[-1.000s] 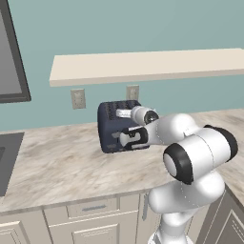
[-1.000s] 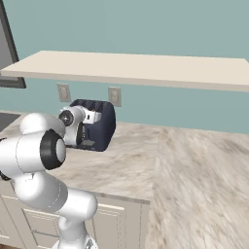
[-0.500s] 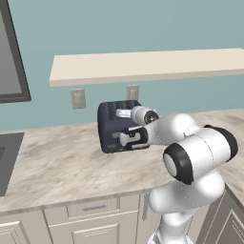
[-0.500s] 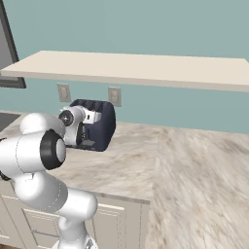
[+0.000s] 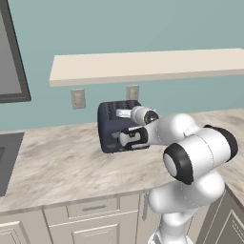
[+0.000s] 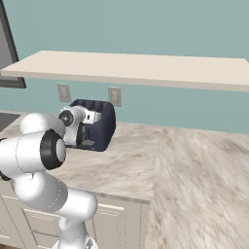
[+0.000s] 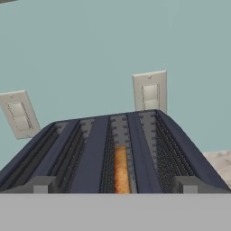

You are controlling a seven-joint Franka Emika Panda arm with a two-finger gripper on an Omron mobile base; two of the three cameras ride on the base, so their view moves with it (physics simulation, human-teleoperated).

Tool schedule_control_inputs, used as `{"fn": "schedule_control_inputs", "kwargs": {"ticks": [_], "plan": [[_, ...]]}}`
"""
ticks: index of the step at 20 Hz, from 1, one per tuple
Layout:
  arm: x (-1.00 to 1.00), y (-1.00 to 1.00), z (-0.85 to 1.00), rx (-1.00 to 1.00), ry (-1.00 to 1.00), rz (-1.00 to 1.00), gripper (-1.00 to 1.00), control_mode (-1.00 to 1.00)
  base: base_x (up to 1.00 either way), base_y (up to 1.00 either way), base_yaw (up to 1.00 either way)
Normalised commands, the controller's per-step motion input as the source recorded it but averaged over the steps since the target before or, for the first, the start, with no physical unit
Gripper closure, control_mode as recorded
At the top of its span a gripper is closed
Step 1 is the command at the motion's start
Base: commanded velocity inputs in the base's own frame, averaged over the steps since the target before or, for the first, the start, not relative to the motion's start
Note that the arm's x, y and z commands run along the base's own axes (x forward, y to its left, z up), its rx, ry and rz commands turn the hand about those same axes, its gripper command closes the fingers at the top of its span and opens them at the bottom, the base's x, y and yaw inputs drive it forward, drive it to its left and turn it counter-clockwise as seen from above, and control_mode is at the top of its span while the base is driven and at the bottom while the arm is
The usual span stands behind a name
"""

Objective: Start the toaster. Once the lever pops up, take the bread to the plate on the dining counter.

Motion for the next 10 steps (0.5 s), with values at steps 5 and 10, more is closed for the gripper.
{"fn": "schedule_control_inputs", "kwargs": {"ticks": [5,10], "plan": [[0.0,0.0,0.0,0.0,0.0,0.0,-1.0,-1.0,0.0,0.0,0.0],[0.0,0.0,0.0,0.0,0.0,0.0,-1.0,-1.0,0.0,0.0,0.0]]}}
